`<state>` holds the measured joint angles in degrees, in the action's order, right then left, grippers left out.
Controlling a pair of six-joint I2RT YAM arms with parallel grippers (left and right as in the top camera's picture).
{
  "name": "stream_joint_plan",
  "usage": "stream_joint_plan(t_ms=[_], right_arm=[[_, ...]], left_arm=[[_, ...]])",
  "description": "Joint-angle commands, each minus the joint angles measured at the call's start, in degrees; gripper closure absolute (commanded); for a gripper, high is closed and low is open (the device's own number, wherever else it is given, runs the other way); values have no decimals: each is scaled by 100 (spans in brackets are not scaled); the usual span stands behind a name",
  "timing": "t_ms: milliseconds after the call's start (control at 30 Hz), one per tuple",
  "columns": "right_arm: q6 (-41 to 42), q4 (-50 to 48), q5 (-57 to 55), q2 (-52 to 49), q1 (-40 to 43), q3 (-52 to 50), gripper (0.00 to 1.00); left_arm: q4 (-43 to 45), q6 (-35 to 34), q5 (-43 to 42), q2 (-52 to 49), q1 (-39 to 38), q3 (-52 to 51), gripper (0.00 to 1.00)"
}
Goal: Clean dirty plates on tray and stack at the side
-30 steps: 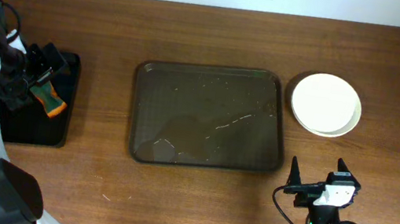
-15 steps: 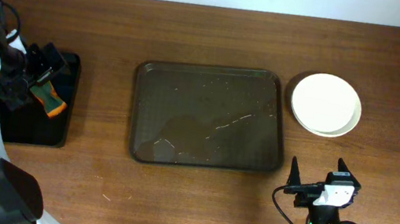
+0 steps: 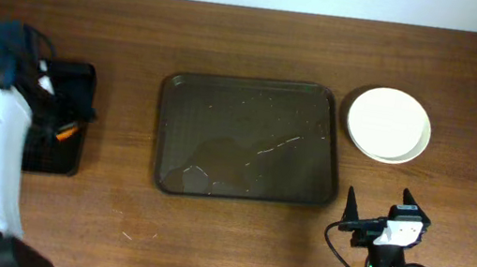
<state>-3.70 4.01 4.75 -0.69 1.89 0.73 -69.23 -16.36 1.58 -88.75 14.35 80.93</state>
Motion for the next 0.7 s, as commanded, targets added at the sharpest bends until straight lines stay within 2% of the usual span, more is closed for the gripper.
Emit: stream_joint_plan(t_ms=[0,167,267,300,400,500,667], right_arm=[[-35,13,-31,50,35,-42,2],[-35,13,-31,50,35,-42,2],[-35,13,-31,50,33,-42,2],[-35,13,-31,50,35,-42,2],[-35,13,-31,50,35,-42,2],[-35,13,-31,50,35,-42,2],[-35,13,-31,50,35,-42,2]], left_arm=[[1248,588,74,1058,-457,-1593,0],[3491,581,-79,2933,-1003,-4059,0],[4787,579,-297,4072,-1051,-5348,0],[5582,581,-503,4651,-1051,-6048,1],[6712,581,-922,5608,-1051,-7283,0],[7178,579,-1043,6131,-1051,-7851,0],[7145,597,-1084,7036,-1147,-7899,0]])
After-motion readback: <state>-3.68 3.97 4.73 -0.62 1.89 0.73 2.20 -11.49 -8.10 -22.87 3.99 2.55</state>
